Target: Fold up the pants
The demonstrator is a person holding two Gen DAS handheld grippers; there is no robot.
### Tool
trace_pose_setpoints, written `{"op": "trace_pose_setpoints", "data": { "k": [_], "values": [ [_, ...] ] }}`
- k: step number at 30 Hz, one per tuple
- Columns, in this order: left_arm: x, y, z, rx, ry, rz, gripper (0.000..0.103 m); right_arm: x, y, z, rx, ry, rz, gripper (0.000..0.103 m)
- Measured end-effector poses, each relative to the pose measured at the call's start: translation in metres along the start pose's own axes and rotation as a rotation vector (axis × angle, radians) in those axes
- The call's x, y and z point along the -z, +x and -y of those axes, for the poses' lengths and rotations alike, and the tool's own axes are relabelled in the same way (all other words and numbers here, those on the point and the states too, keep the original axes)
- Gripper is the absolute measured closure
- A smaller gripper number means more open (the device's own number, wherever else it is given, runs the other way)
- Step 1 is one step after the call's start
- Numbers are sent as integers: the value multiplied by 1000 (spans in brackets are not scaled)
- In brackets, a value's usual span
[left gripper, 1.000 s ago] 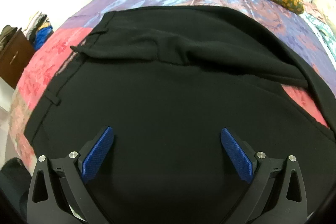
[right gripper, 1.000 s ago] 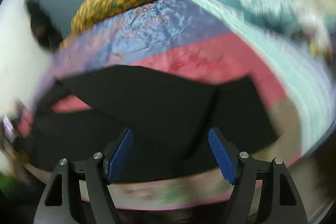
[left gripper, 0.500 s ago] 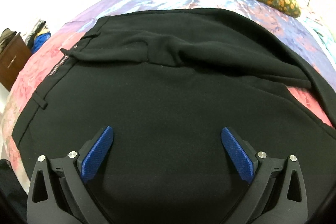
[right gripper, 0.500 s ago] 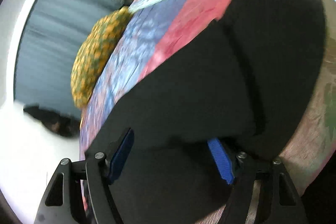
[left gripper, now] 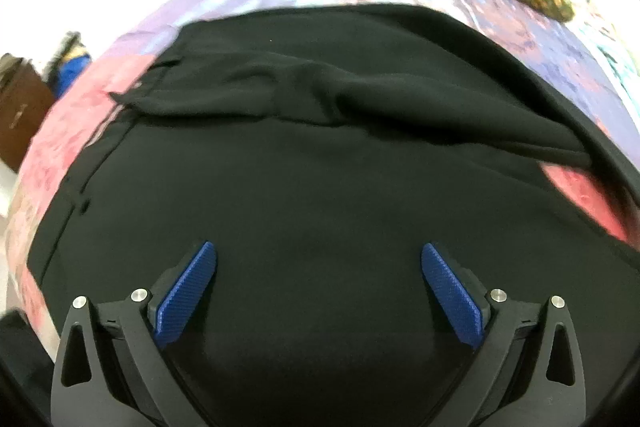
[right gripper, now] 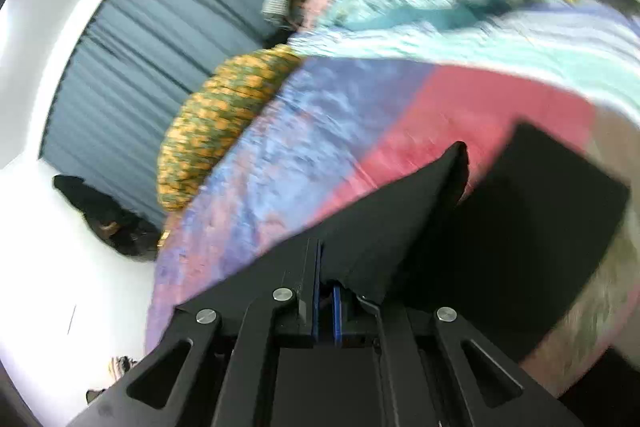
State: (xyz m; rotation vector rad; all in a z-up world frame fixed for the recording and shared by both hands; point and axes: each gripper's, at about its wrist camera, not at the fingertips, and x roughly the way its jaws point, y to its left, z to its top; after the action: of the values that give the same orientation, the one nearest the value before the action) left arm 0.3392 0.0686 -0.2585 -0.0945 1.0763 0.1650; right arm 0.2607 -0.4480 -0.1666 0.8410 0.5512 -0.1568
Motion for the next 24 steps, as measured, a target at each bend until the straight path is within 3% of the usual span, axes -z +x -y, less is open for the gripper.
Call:
{"op": "trace_pose_setpoints", "data": {
  "k": [2,6,9,11,15,21,23,24],
  "values": [
    [-19,-7,-6,75,-41,-14,1,-14,-6,-17,-30,-49,16,98],
    [-83,-19,-27,286,-214,-12,1,-40,-23,-57,-91,-159,43,98],
    [-130,4,-27,437,-299,-90,1,-47,-37,-77,-130,-211,49,98],
    [-157,31,-19,496,-315,-166,1,-48,-49,-88,-152,-249,57,98],
    [-179,72,-2,509,-365,-265,1,-43,-74,-102,-203,-315,69,98],
    [-196,101,-2,484,-463,-289,2,-29,-113,-102,-269,-386,68,98],
    [-198,106,-4,473,-482,-290,10,-24,-121,-97,-274,-395,60,99],
    [-199,107,-3,469,-483,-285,34,-23,-123,-94,-273,-393,55,99]
  ]
}}
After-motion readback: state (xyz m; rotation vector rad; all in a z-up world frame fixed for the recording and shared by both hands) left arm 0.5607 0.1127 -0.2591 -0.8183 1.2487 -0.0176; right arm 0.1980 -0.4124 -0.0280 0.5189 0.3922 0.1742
